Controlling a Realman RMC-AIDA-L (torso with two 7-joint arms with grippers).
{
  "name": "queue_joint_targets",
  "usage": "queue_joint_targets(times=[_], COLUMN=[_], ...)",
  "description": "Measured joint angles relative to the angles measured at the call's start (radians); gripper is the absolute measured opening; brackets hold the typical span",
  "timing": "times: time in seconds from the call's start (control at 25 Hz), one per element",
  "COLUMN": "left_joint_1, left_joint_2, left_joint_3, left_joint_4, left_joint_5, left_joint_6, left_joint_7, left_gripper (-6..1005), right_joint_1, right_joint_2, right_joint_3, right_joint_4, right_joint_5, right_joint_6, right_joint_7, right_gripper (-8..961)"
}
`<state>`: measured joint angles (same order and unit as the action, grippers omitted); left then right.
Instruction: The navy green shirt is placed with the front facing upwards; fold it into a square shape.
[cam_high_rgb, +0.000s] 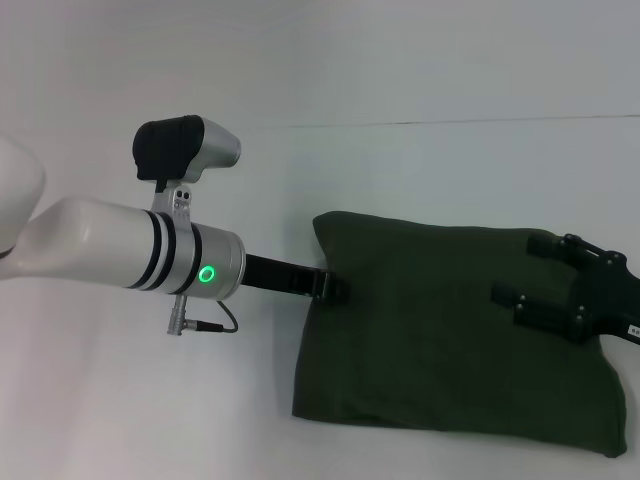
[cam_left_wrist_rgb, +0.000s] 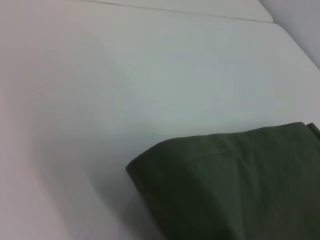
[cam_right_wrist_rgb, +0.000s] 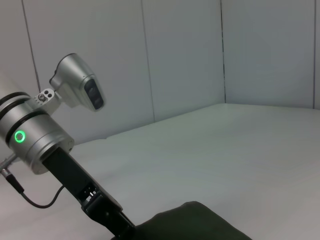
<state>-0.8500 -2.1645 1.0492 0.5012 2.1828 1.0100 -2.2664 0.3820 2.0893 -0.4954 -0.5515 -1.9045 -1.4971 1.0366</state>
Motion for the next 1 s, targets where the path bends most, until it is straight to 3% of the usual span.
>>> queue_joint_targets(times=[0.24, 0.56, 1.0], left_joint_1=[0.055, 0.210, 0.255], left_joint_2=[0.000, 0.006, 0.027], left_joint_3=[-0.001, -0.069, -0.183], left_joint_4=[0.059, 0.211, 0.241], left_joint_5=[-0.021, -0.049, 0.037], left_joint_6=[0.010, 0.075, 0.104], left_joint_7=[-0.002, 0.002, 0.044], left_gripper=[71, 79, 125], right_joint_1=[0.001, 0.012, 0.035], right_joint_2=[0.002, 0.002, 0.004], right_joint_3=[0.001, 0.001, 0.001], right_joint_4=[-0.005, 0.004, 0.037], right_joint_5=[0.004, 0.006, 0.006], right_joint_6=[0.000, 0.011, 0.033], right_joint_7=[0.016, 0.021, 0.015], right_gripper=[911, 911, 913])
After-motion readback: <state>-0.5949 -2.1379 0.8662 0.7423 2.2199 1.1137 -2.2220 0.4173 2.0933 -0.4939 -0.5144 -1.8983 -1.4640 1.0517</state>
